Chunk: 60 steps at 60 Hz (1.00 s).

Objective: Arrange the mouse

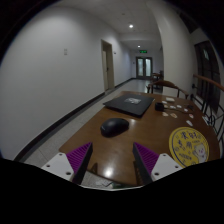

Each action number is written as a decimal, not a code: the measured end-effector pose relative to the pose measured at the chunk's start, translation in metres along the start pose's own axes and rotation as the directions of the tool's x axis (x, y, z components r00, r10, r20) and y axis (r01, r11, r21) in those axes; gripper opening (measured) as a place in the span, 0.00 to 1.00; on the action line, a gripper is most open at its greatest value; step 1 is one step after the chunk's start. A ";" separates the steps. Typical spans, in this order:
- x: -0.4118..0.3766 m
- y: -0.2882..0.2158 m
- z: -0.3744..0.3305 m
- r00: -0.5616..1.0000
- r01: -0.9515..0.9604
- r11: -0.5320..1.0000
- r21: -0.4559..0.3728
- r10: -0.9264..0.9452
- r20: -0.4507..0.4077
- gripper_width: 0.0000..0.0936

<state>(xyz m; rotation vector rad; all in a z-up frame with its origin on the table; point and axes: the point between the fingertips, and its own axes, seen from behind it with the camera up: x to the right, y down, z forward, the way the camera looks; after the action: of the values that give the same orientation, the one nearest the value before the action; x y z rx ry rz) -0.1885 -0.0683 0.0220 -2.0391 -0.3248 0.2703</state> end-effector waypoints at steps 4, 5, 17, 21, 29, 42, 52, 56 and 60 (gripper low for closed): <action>0.004 0.003 0.016 1.000 0.021 0.999 -0.045 -0.022 -0.020 0.88; 0.005 0.004 0.019 0.999 0.021 0.998 -0.059 -0.022 -0.024 0.87; -0.006 -0.016 0.106 0.999 -0.021 0.993 -0.120 0.016 -0.047 0.87; -0.012 -0.024 0.123 0.998 -0.036 0.990 -0.138 0.029 -0.057 0.88; -0.012 -0.034 0.150 0.995 -0.025 0.989 -0.147 0.010 -0.096 0.86; -0.011 -0.042 0.166 0.996 -0.017 0.987 -0.160 0.002 -0.091 0.38; -0.009 -0.101 0.102 0.998 0.059 0.998 -0.023 -0.059 -0.020 0.36; 0.022 -0.148 0.048 0.996 0.063 0.993 0.102 -0.057 -0.066 0.36; 0.061 -0.180 0.003 0.993 0.057 0.979 0.195 -0.036 -0.111 0.36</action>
<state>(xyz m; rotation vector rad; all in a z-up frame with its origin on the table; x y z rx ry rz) -0.1524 0.0365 0.1764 -1.8390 -0.2677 0.1575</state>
